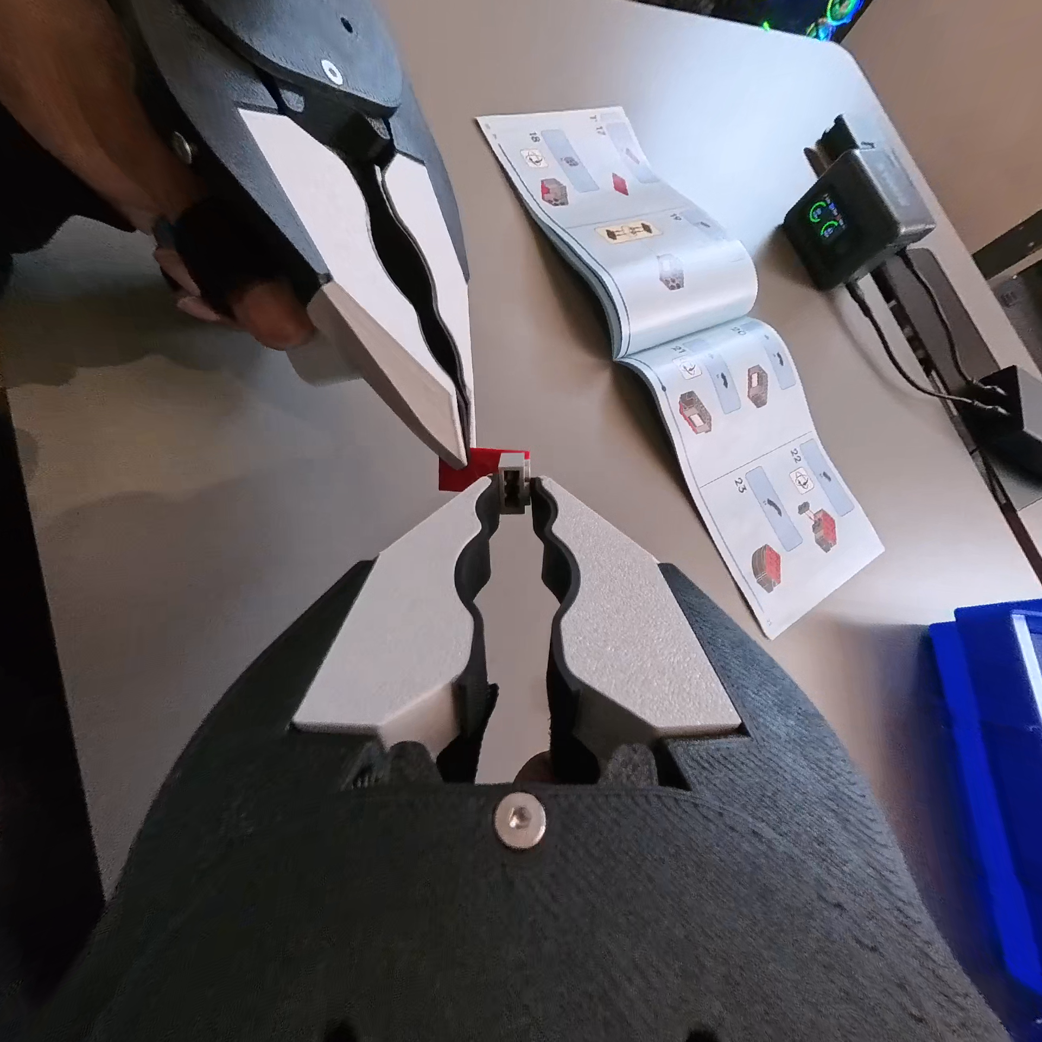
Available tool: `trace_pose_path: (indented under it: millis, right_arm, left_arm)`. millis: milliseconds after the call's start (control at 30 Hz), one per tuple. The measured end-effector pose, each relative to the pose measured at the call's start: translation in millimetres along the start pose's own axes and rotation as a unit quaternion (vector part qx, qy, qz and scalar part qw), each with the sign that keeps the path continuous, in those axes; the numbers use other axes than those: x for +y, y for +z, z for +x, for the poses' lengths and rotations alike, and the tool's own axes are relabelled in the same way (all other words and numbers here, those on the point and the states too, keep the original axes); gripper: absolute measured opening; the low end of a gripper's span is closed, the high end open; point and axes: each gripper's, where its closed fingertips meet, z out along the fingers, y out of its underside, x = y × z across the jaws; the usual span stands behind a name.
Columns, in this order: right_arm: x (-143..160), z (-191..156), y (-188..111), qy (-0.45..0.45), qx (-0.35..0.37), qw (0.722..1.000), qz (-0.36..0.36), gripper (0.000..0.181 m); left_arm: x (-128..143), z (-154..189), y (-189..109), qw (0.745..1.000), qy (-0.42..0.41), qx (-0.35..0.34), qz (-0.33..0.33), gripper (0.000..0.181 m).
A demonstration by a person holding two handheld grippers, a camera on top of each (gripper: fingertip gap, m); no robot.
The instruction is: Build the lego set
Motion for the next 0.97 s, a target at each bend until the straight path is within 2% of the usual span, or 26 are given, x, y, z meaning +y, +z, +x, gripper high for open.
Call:
trace_pose_path:
  millis: [33,600,967]
  right_arm:
    - [0.6,-0.2,0.5,0.002,-0.002,1.000,-0.003,0.010]
    - [9.4,-4.4,8.7,0.024,-0.044,0.998,-0.038,0.010]
    - [8.5,-4.8,10.2,0.010,-0.037,0.999,-0.037,0.009]
  left_arm:
    - [0.4,-0.2,0.3,1.000,-0.001,0.000,-0.001,0.004]
    - [9.6,-4.7,5.1,1.000,-0.007,-0.004,-0.021,0.004]
    - [12.3,-4.1,4.7,0.999,-0.041,0.007,-0.024,0.005]
